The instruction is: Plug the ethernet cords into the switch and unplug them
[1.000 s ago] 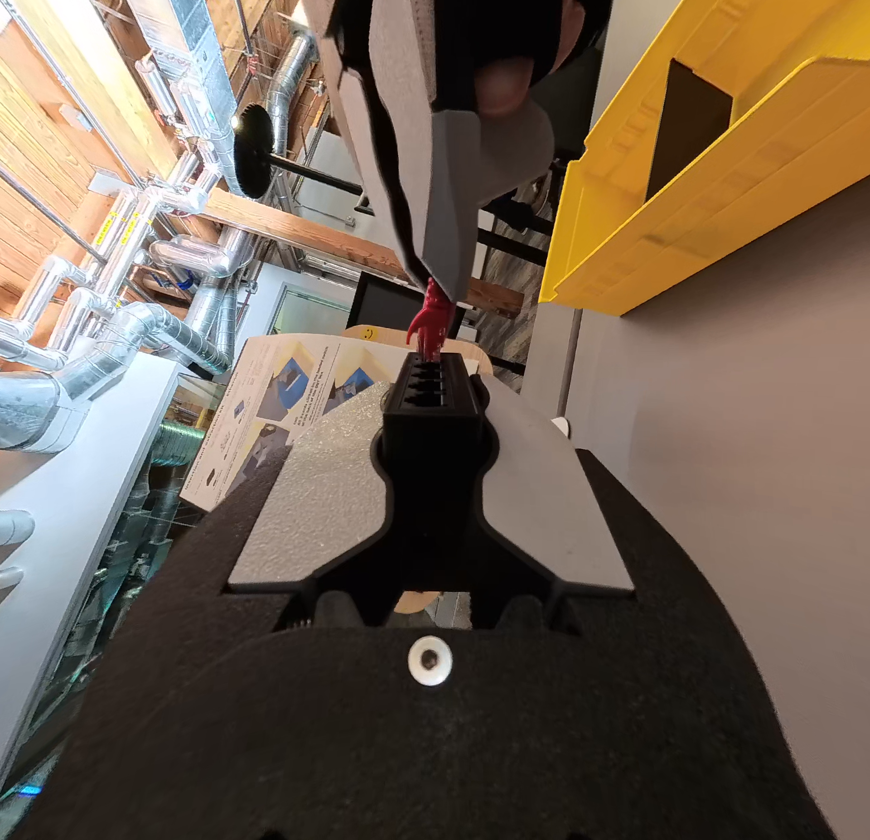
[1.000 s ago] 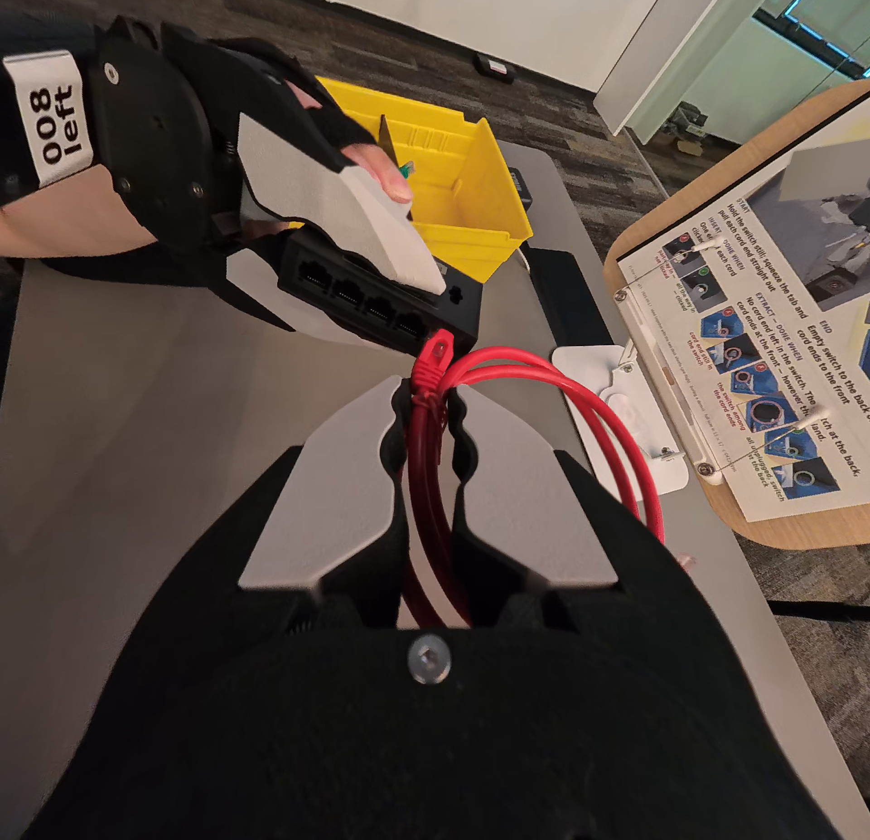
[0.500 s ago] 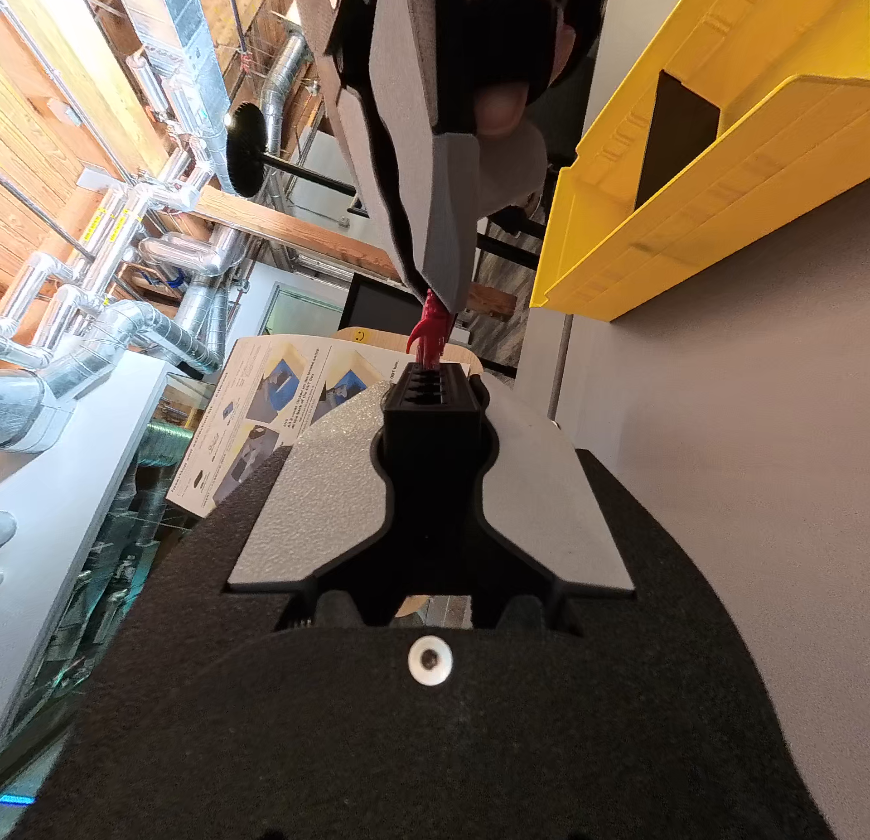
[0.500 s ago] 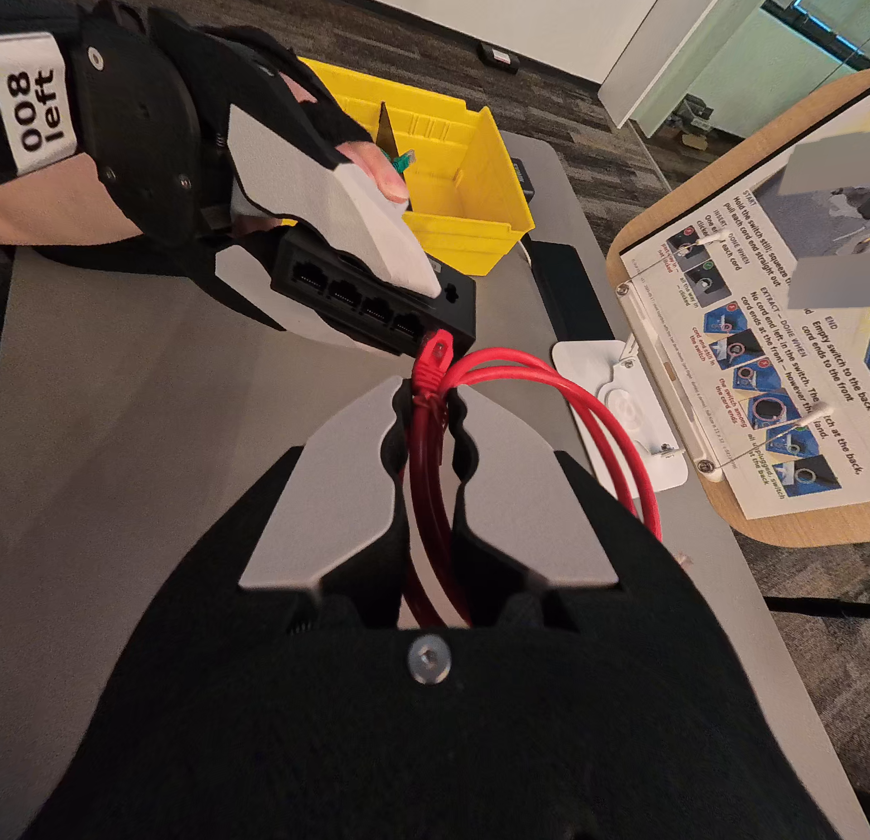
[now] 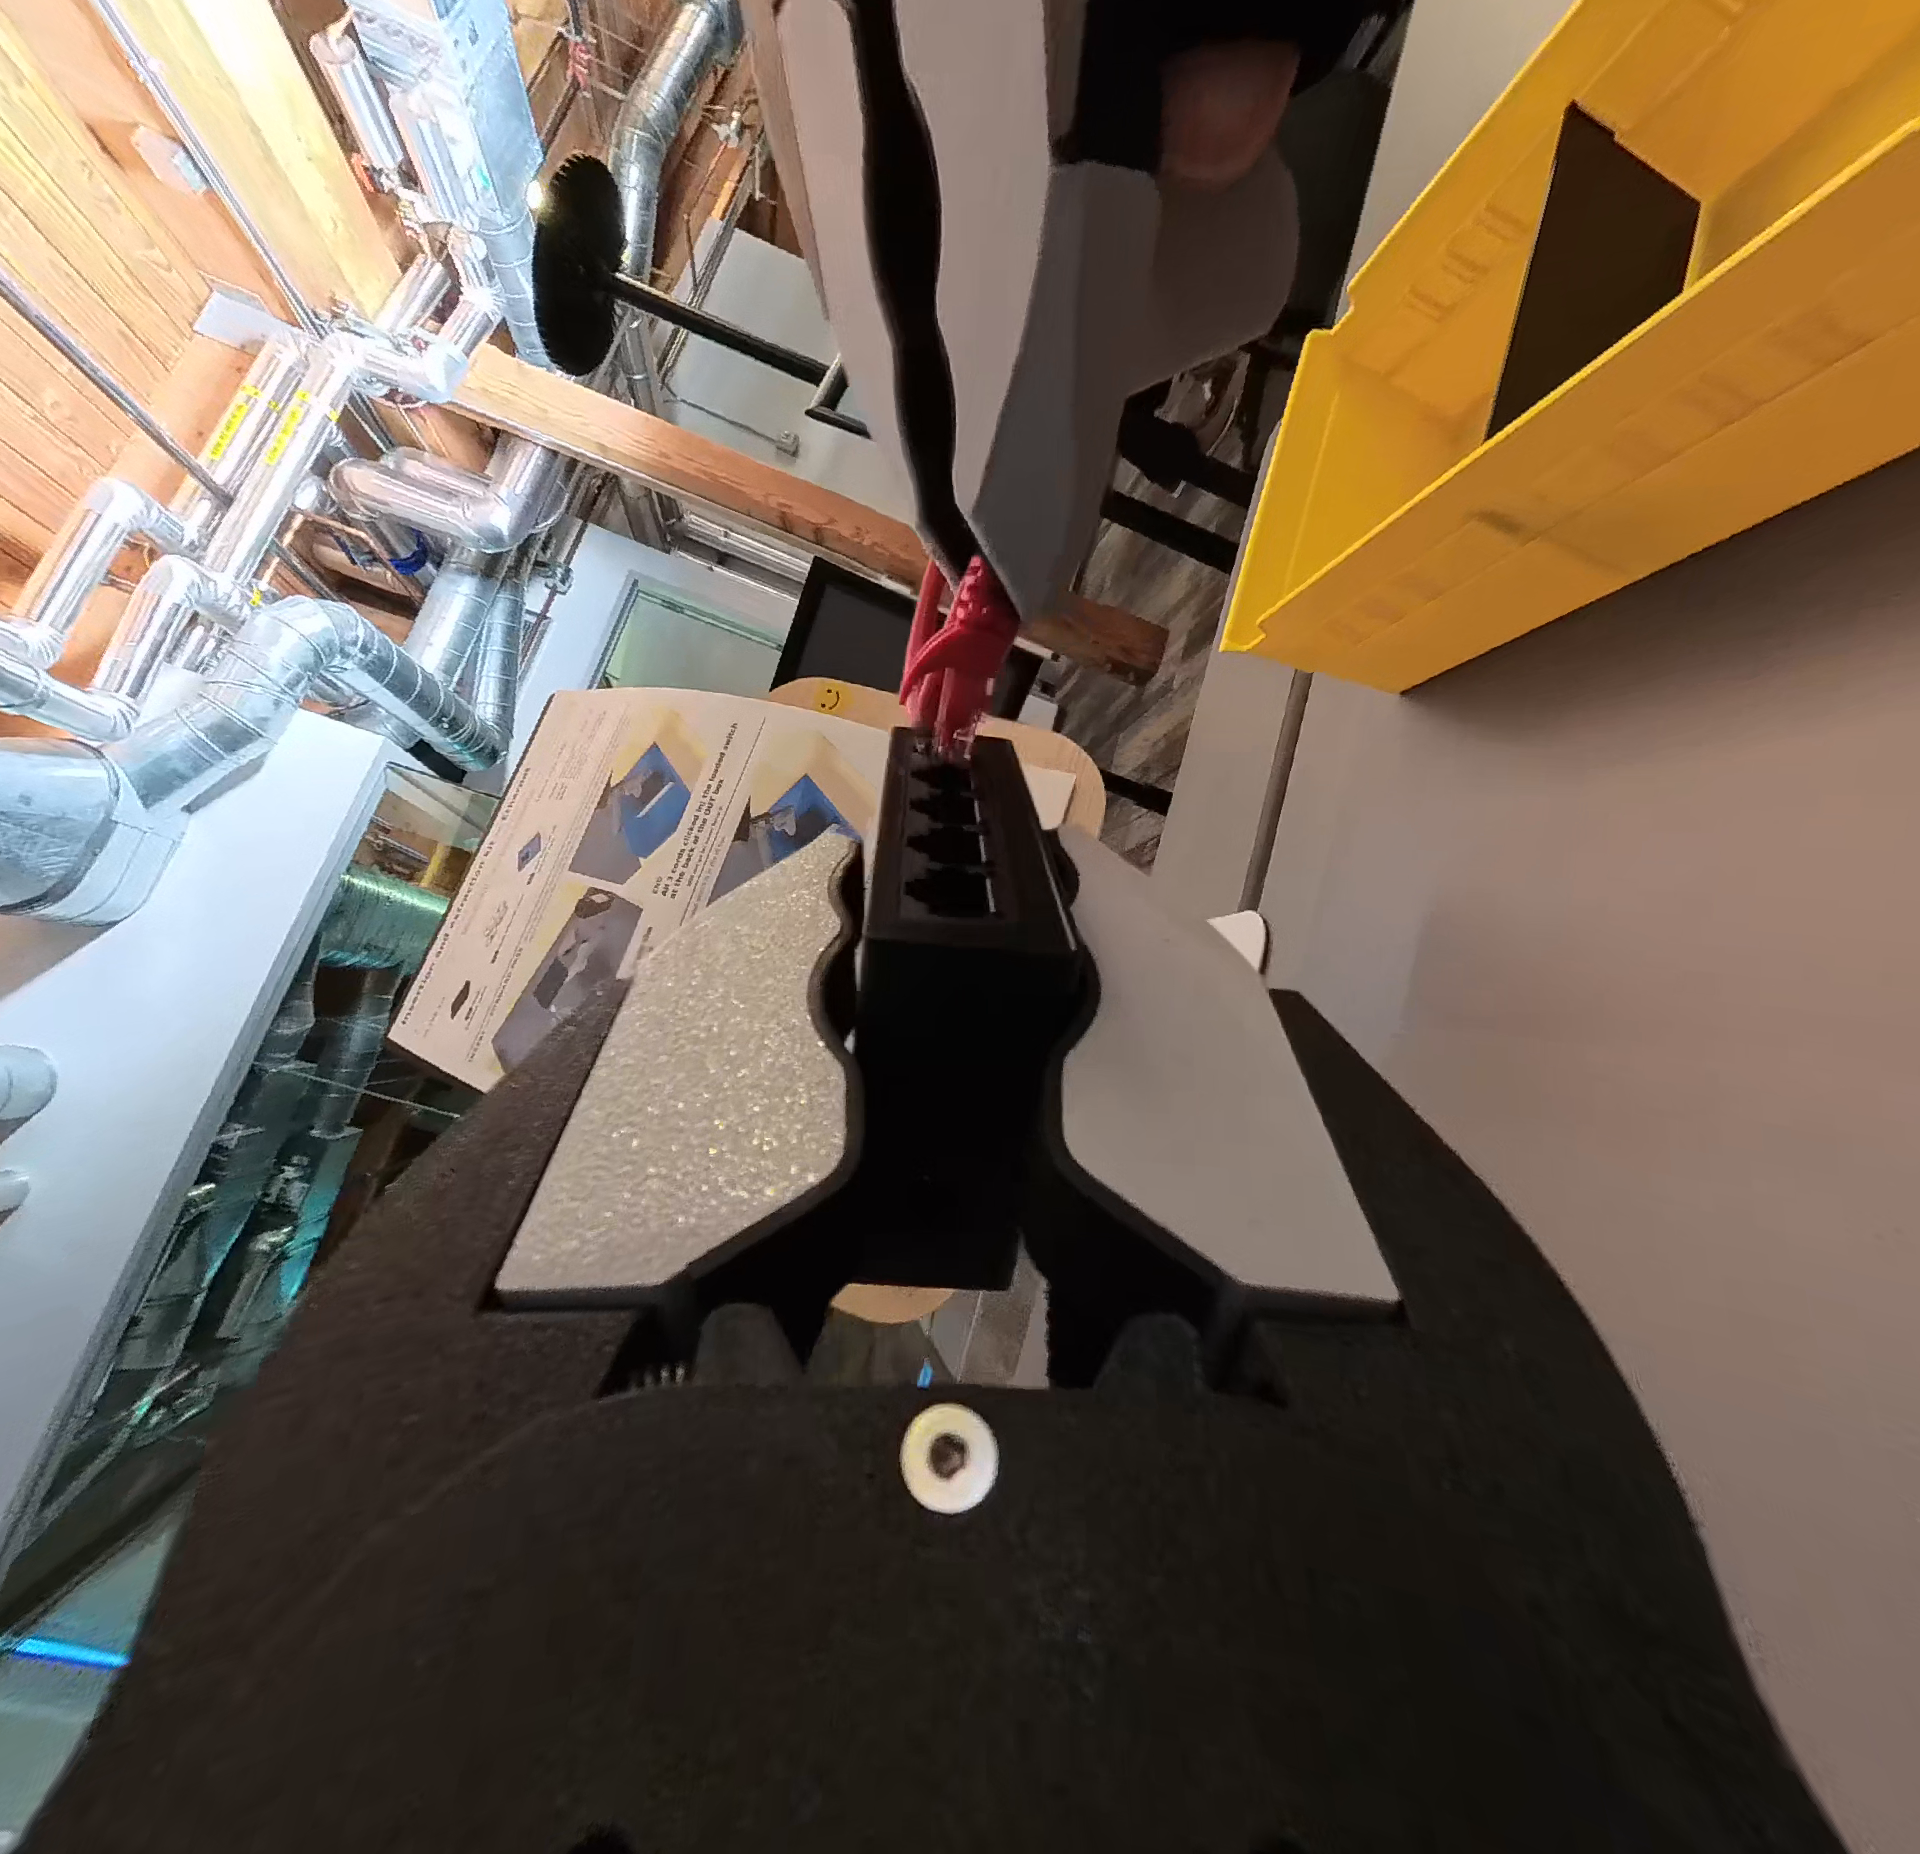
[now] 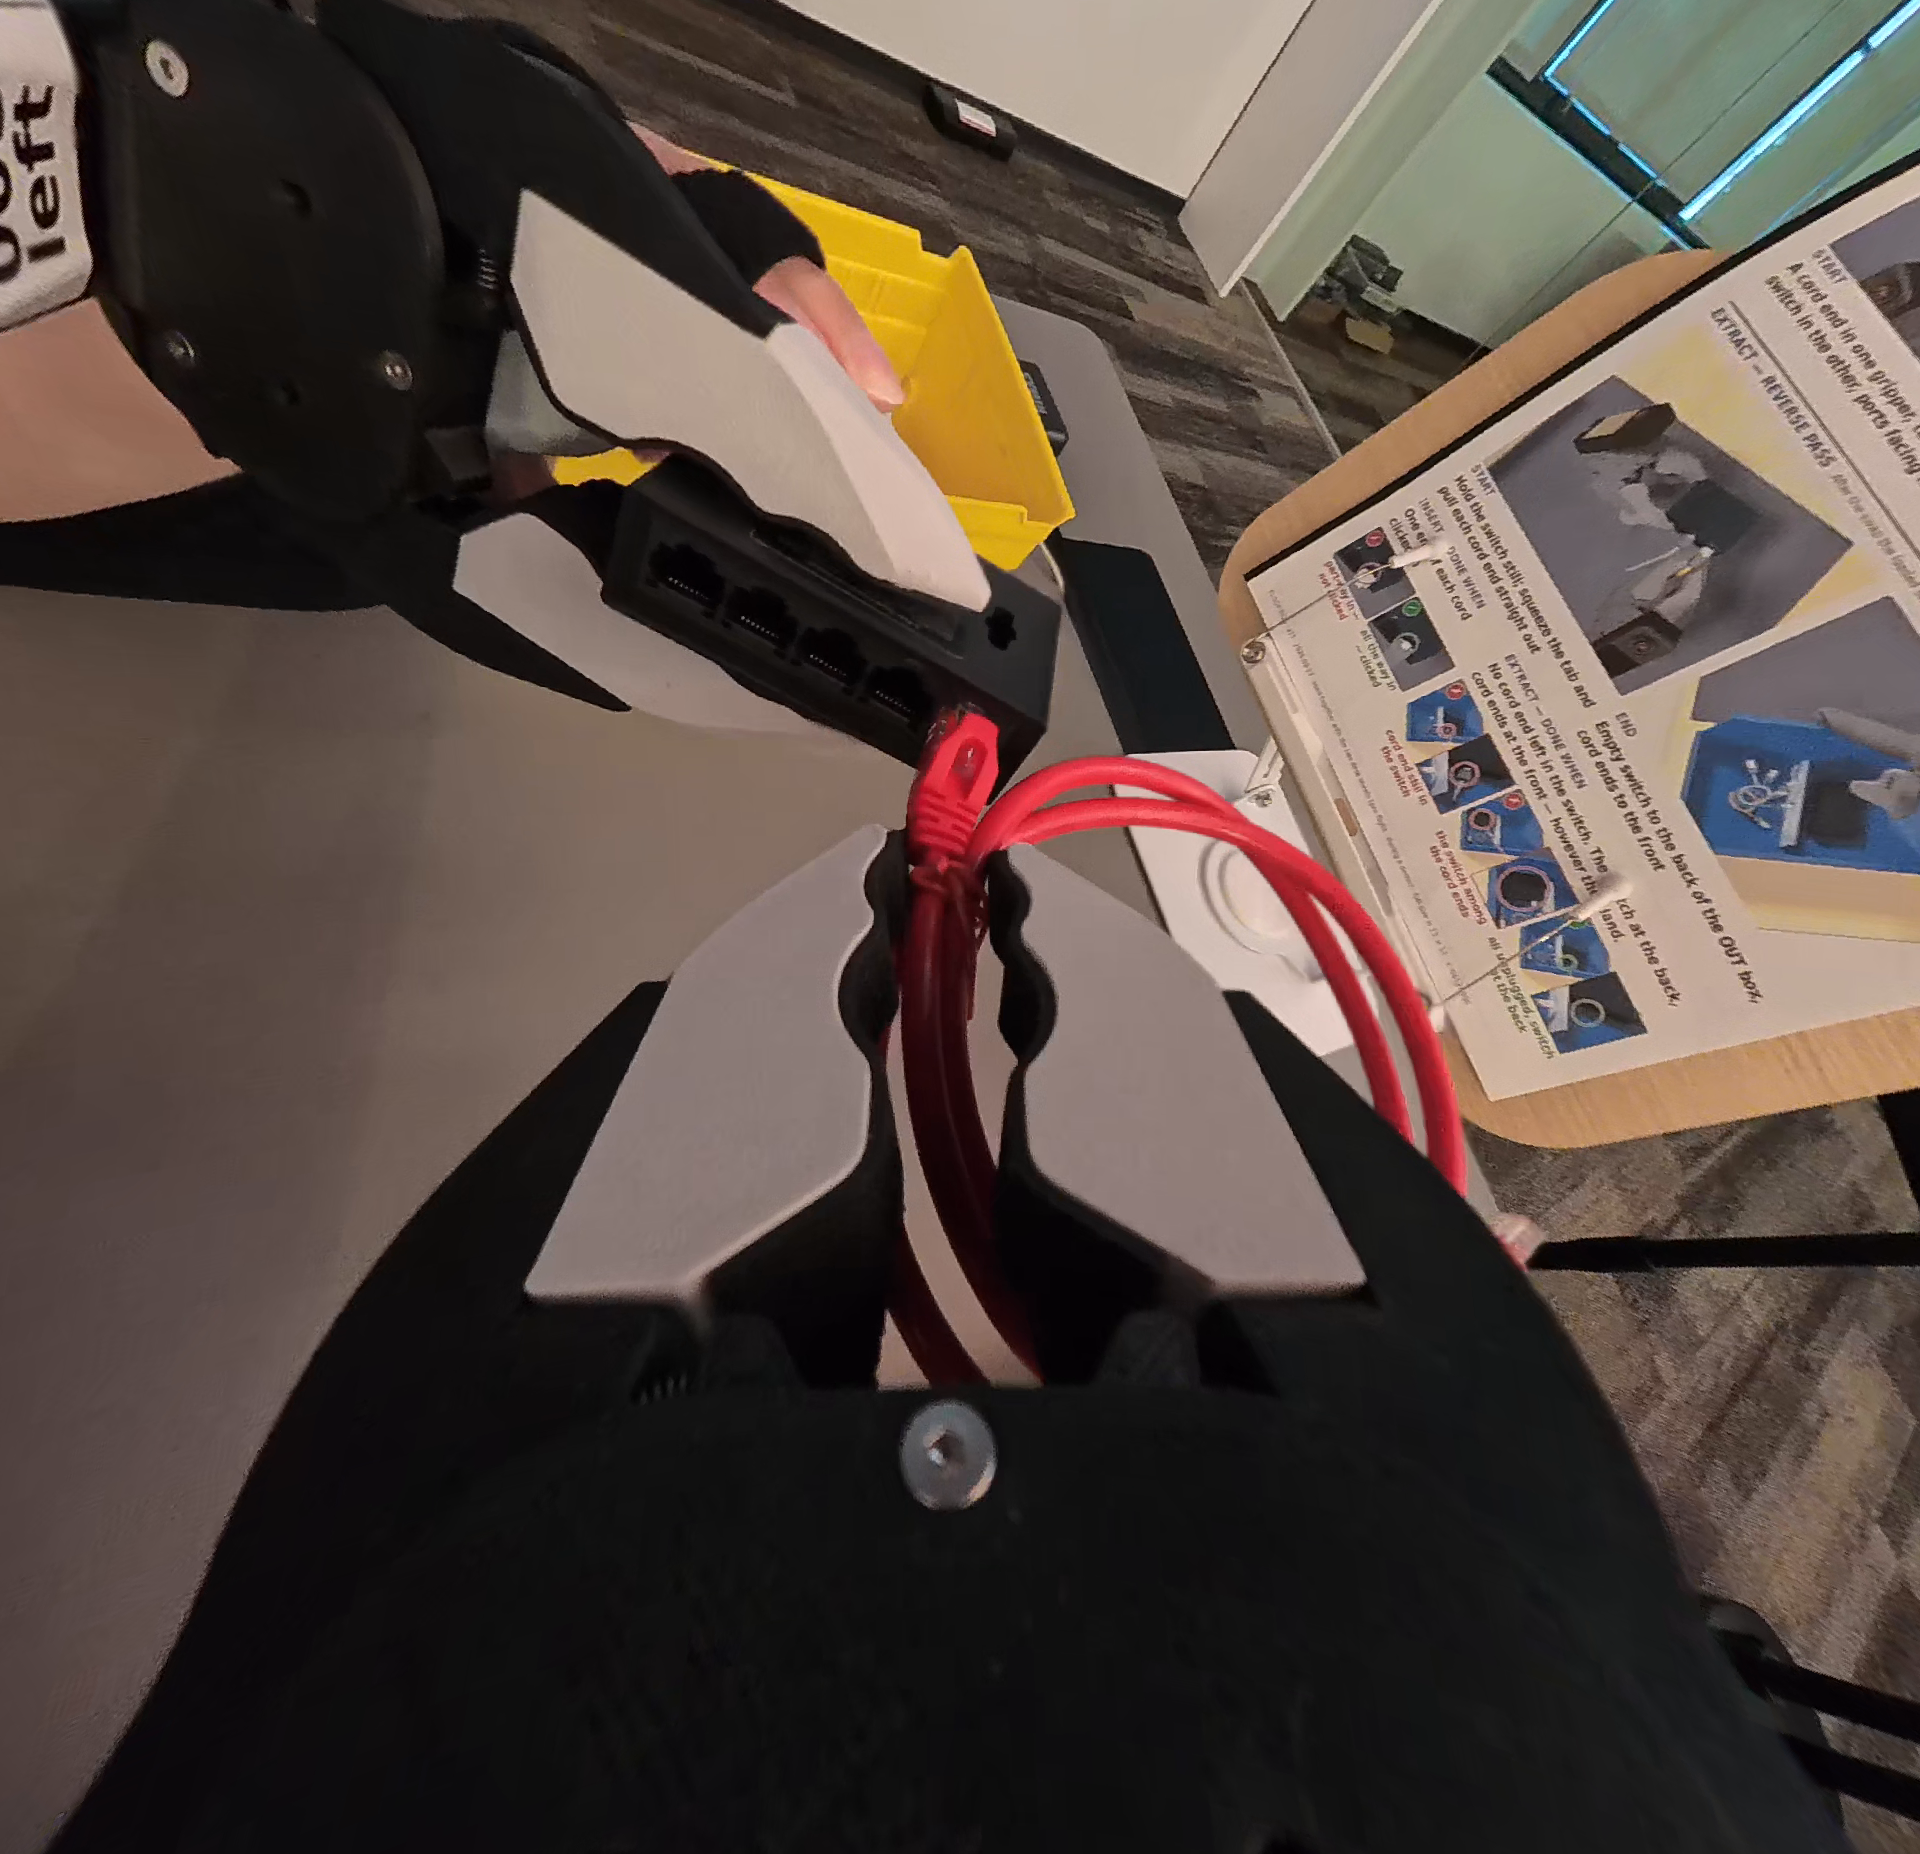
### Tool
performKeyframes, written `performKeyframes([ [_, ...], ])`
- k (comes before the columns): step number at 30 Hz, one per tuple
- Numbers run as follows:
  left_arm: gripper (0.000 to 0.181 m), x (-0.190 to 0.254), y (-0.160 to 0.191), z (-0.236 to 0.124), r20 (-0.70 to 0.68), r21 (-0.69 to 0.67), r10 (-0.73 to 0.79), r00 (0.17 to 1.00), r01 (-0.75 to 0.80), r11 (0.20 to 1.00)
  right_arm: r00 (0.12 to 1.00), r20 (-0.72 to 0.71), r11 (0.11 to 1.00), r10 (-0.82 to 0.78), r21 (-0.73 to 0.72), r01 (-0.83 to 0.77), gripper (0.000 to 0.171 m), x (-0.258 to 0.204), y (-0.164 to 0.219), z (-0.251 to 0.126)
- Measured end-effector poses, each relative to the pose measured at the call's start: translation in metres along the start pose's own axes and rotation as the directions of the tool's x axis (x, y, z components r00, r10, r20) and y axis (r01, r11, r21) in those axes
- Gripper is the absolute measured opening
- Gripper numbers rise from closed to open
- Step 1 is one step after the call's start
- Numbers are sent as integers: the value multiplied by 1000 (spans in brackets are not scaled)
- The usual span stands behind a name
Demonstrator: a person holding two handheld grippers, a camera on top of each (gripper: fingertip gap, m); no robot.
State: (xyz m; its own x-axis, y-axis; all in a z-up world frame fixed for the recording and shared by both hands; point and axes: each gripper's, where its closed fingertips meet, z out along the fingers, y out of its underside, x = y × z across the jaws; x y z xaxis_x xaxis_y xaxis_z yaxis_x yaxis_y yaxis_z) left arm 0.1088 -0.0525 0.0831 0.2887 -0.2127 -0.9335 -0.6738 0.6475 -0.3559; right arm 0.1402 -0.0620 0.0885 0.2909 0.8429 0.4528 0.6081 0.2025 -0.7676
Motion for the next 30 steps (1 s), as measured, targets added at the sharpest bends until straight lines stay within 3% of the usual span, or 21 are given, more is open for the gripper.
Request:
performKeyframes([
  [12, 33, -9, 9, 2, 47, -30, -16, 999, 17, 999, 999, -39, 1000, 17, 13, -17, 16, 7, -2, 0],
  [18, 30, -11, 11, 1, 71, -75, 52, 996, -47, 996, 998, -65, 1000, 2, 12, -2, 16, 7, -5, 1],
  [26, 30, -12, 3, -3, 66, -47, 57, 996, -54, 997, 999, -54, 1000, 6, 30, -5, 16, 3, -10, -1],
  [30, 31, -14, 9, 1, 66, -59, -11, 998, 15, 998, 994, -112, 1000, -11, 13, 13, 16, 7, -11, 1],
])
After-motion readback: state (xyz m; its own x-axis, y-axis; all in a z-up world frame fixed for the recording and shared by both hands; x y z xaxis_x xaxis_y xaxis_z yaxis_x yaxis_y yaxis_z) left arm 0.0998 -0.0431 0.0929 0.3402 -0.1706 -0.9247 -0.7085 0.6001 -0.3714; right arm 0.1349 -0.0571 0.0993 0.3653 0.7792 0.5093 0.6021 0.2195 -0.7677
